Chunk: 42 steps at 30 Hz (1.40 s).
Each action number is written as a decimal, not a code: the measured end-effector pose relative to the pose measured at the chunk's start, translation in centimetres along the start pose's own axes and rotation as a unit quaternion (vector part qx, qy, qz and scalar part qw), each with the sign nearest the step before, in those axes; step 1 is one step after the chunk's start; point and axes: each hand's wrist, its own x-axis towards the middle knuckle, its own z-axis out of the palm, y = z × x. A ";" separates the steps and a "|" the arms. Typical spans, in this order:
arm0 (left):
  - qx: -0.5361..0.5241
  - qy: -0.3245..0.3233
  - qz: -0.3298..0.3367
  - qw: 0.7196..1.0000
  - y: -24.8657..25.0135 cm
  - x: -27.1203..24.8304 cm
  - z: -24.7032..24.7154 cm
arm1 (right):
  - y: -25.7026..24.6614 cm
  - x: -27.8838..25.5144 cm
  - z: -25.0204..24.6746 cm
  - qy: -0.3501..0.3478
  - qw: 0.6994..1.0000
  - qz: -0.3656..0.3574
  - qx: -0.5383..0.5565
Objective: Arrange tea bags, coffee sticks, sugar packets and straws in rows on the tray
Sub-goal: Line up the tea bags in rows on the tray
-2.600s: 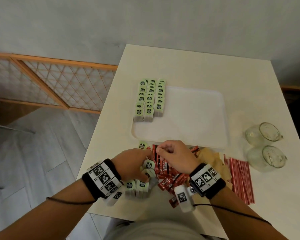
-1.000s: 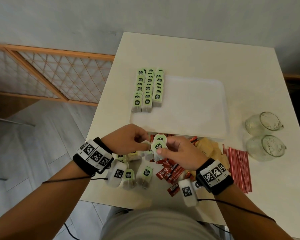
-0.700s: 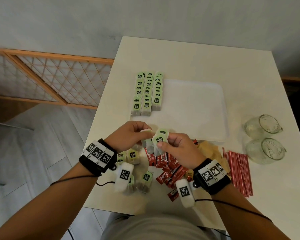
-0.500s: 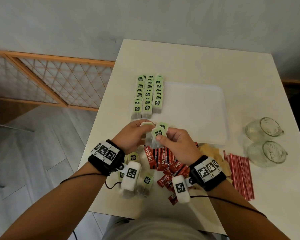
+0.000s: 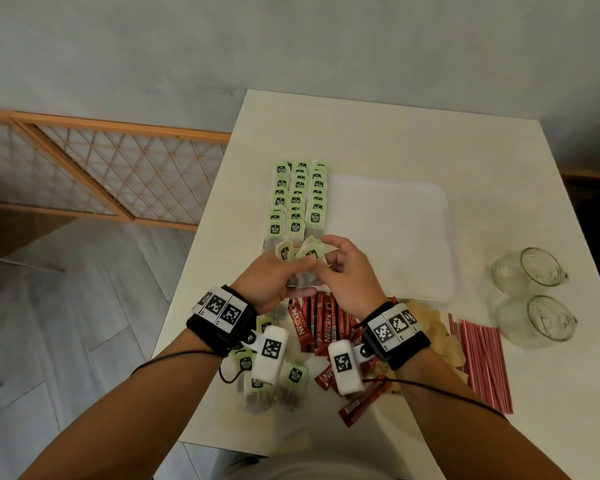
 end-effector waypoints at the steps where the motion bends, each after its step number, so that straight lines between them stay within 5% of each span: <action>1: 0.008 0.003 0.008 1.000 0.0 0.1 -0.1 | 0.0 0.1 0.0 0.002 1.000 0.002 0.001; 8: 0.016 0.061 0.029 0.998 0.0 0.8 -1.2 | -0.6 0.2 -0.1 0.003 0.999 0.008 0.051; 28: -0.097 0.137 -0.018 0.986 2.5 1.5 -4.7 | 0.7 7.5 -1.4 0.033 0.980 0.060 -0.187; 42: -0.014 0.139 0.004 0.990 1.9 1.9 -5.1 | 0.3 7.7 -0.9 0.094 0.972 0.066 -0.206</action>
